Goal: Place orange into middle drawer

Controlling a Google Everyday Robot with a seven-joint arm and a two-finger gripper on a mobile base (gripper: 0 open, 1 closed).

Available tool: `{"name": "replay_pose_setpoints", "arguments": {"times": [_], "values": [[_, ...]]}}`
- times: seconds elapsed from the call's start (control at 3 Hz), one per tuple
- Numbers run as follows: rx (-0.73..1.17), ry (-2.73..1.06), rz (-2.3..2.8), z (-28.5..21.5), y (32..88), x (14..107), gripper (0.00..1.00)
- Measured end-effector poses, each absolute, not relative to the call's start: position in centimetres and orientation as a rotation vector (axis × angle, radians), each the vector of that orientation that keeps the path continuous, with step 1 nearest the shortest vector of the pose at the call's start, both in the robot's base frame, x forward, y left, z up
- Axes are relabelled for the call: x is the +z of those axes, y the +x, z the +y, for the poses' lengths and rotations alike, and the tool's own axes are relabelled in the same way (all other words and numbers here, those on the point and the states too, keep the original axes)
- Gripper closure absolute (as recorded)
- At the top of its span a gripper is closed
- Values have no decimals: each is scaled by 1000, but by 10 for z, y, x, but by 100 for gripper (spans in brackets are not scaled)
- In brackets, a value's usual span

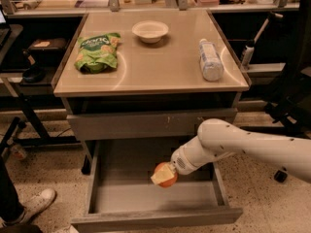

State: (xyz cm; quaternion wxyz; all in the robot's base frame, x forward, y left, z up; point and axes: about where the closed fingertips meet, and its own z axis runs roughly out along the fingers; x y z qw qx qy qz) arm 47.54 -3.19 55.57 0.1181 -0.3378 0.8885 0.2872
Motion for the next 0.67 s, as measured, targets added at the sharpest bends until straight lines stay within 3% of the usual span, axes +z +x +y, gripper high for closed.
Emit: {"name": "replay_pose_setpoints", "arguments": {"times": [0.67], "values": [[915,-789,2671,-10,478,470,100]]}}
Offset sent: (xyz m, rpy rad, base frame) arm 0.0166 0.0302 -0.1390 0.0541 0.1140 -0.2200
